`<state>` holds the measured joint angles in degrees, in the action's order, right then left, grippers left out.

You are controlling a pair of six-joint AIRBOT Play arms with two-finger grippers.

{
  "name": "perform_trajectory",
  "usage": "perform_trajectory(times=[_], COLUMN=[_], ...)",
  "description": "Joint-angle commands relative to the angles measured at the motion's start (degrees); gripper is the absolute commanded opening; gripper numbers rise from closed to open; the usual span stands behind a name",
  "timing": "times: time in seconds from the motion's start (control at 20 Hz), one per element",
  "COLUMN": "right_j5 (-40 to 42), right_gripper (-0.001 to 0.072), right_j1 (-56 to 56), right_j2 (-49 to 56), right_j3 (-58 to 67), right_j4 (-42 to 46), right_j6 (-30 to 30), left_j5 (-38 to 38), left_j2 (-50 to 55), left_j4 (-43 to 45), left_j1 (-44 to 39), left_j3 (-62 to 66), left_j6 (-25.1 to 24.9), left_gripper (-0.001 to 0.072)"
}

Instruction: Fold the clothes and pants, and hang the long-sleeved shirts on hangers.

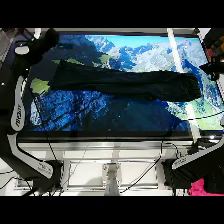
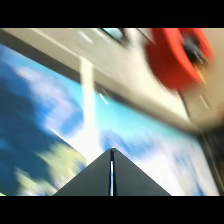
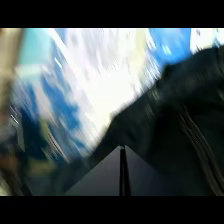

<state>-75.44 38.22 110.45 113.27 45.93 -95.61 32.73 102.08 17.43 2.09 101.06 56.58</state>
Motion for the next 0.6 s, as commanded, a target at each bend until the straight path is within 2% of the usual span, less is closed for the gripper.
perform_trajectory(times=[0.0,0.2,0.35,0.55], right_j5=[-10.27,-13.51,-7.52,7.48], right_gripper=[0.0020,0.0020,0.0019,0.0022], right_j1=[2.93,7.39,11.67,17.86], right_j2=[-1.73,-5.73,-12.79,-21.90], right_j3=[0.46,-9.66,-25.79,-49.20], right_j4=[2.23,2.05,0.42,-8.39], right_j6=[8.50,14.49,18.86,26.03], left_j5=[15.72,17.73,18.03,17.81], left_j2=[-2.71,-2.78,-2.27,-0.55], left_j4=[5.77,29.94,43.30,44.72], left_j1=[-6.36,-18.51,-27.36,-35.10], left_j3=[0.50,0.48,0.48,0.48], left_j6=[5.68,19.12,28.39,29.20], left_gripper=[0.0007,0.0007,0.0008,0.0008])
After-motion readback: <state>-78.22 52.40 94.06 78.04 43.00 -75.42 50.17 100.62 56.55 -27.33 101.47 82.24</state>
